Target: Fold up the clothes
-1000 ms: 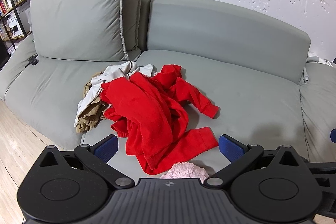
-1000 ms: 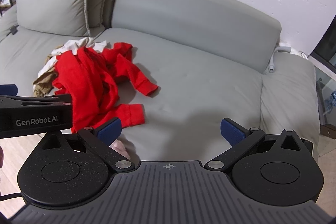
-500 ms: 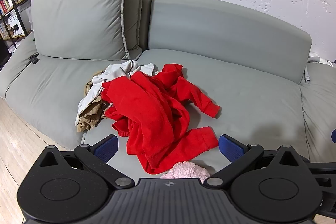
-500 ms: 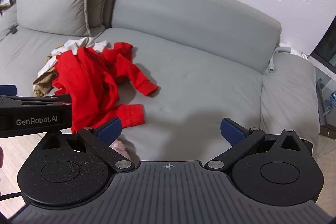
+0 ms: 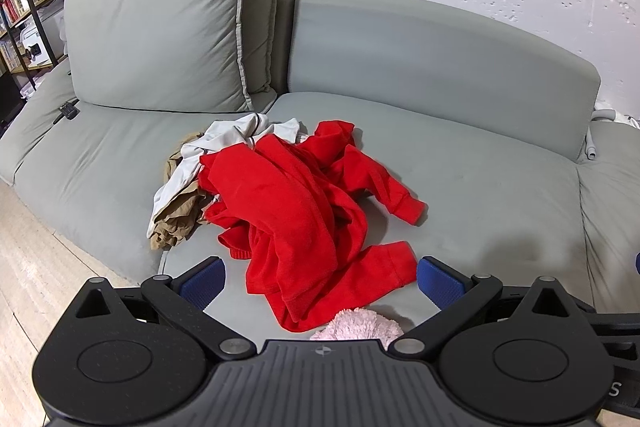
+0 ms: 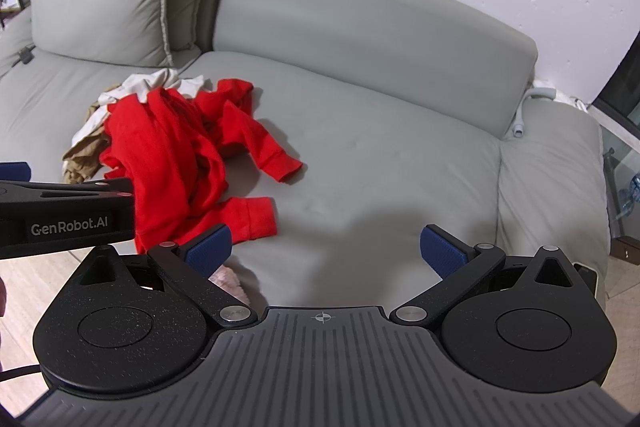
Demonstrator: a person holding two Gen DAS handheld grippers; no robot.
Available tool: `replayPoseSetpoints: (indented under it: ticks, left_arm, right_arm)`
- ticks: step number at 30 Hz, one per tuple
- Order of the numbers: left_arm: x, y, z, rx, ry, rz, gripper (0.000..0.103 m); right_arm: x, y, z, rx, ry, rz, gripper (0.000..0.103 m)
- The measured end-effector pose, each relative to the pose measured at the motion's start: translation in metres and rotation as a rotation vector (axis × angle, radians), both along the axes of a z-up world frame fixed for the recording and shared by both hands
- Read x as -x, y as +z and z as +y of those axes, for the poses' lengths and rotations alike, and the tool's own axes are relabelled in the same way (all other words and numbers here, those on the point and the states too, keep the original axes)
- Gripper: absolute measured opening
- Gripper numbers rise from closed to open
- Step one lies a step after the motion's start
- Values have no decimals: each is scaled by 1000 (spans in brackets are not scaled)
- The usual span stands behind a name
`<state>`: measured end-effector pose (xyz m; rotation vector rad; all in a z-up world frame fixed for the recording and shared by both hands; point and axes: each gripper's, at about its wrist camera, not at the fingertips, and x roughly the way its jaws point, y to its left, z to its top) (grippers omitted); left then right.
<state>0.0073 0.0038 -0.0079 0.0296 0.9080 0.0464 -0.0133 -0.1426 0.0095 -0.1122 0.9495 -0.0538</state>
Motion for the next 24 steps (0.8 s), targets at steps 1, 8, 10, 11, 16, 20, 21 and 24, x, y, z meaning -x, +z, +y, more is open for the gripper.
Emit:
replayPoseSetpoints:
  ticks: [1,8,10,11,16,20,21,24]
  left_arm:
    - [0,0,0,0,1,0,103]
    - [0,1,1,0,5,-1,103]
    - [0,1,1,0,5,-1,103]
    - [0,1,1,0,6,-1,103]
    - [0,0,2,-1,7,-1,103]
    - [-2,-1,3,1,11,1,103]
    - [-2,-2,4,1,13,3,103]
    - [-5,-9,7,1,25,18,103]
  right_arm:
    - [0,0,0,0,0,0,103]
    - [2,0,0,-1,0,1,103]
    - [0,0,-1,-3,0,2,103]
    - [1,0,-1,-3,0,1,103]
    - [1,-1,-1,-4,1,3,103]
    - [1,-1,-1,-3,1,6,103]
    - [1,-2,-1,-2,1,7,103]
    - [-2,-5,-1,-2,0,16,103]
